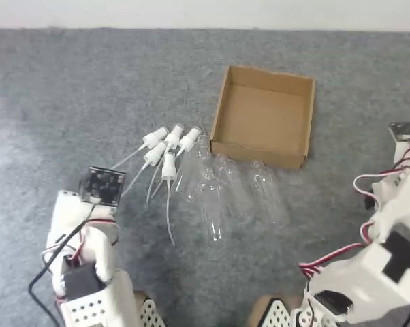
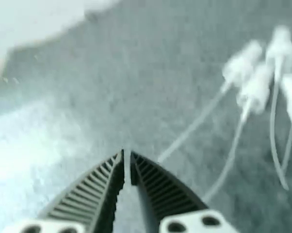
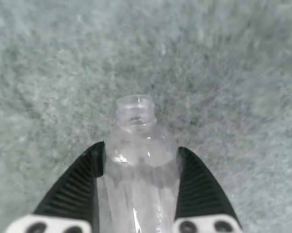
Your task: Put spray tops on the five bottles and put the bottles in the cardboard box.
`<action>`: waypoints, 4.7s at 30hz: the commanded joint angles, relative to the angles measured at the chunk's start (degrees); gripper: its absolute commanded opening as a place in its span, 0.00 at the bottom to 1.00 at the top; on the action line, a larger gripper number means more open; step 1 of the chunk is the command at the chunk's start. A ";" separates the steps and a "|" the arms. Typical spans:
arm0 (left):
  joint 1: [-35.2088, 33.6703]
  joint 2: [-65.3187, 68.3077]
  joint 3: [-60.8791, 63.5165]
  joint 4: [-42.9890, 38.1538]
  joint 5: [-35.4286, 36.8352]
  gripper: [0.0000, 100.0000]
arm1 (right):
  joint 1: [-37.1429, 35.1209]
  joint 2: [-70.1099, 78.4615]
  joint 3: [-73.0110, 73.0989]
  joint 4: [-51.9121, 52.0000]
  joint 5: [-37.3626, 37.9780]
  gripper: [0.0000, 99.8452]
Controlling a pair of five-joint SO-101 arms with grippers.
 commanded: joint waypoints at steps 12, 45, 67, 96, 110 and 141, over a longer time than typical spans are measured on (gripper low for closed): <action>12.48 75.25 -63.87 13.89 2.11 0.15 | 1.01 -7.34 7.21 -5.49 5.19 0.01; 20.22 149.10 -122.07 21.01 6.07 0.15 | 1.10 -7.34 7.65 -2.95 8.70 0.01; 14.95 117.01 -123.03 41.49 11.34 0.01 | 0.66 -7.34 7.91 -0.92 12.75 0.22; 26.64 54.24 -80.48 16.88 38.24 0.01 | -51.65 -47.60 0.62 9.89 -17.14 0.01; 26.20 47.03 -80.48 3.25 48.62 0.01 | -76.62 -45.05 19.60 -14.99 -24.70 0.01; 29.98 40.35 -48.04 -15.47 62.95 0.01 | -79.60 -71.43 44.75 -31.43 -29.45 0.01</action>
